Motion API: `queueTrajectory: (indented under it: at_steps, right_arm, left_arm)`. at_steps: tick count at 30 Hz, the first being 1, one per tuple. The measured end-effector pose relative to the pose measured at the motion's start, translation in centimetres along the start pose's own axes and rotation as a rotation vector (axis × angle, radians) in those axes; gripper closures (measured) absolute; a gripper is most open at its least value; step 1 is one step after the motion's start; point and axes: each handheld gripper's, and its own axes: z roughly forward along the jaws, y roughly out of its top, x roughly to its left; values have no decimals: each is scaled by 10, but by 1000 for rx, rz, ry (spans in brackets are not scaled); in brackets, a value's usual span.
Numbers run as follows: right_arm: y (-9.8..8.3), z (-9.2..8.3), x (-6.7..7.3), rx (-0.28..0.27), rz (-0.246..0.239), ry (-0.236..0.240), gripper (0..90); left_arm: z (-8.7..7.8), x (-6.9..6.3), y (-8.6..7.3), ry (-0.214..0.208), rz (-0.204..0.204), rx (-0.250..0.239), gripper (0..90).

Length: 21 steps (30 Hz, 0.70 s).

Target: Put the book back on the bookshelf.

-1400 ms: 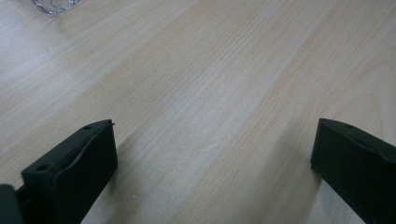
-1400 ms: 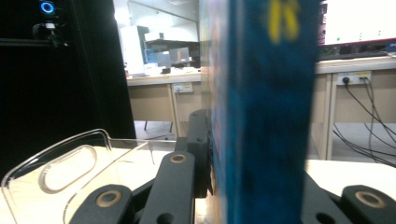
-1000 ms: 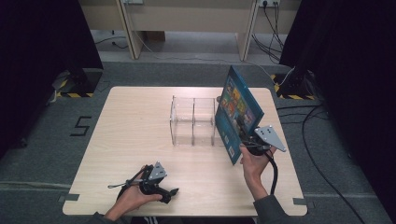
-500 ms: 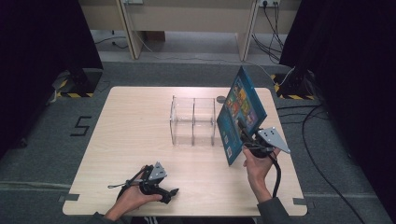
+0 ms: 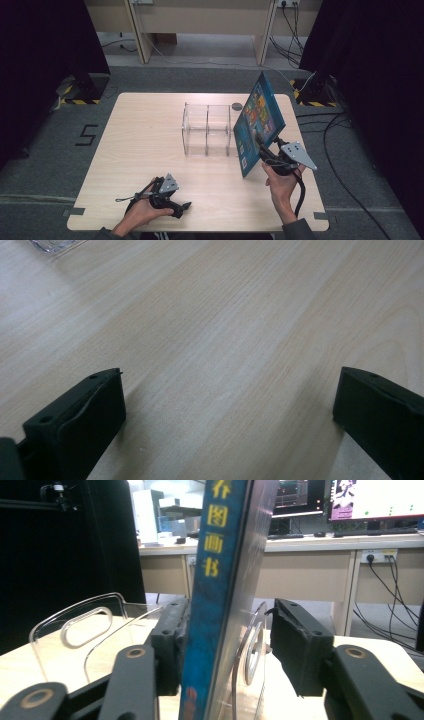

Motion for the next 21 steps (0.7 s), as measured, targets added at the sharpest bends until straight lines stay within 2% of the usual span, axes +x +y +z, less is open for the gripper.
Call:
queueTrajectory:
  at_steps: [1, 7, 13, 21]
  right_arm:
    - [1, -4, 1, 1, -13, 6, 478]
    - [1, -16, 3, -9, -14, 24, 454]
    - [-3, -31, 3, 2, -54, 27, 414]
    - [-9, -46, -8, 15, -31, 19, 392]
  left_arm:
    - [0, 0, 0, 0, 0, 0, 0]
    - [0, 0, 0, -1, 0, -1, 0]
    - [0, 0, 0, -1, 0, 0, 0]
    - [0, 0, 0, 0, 0, 0, 0]
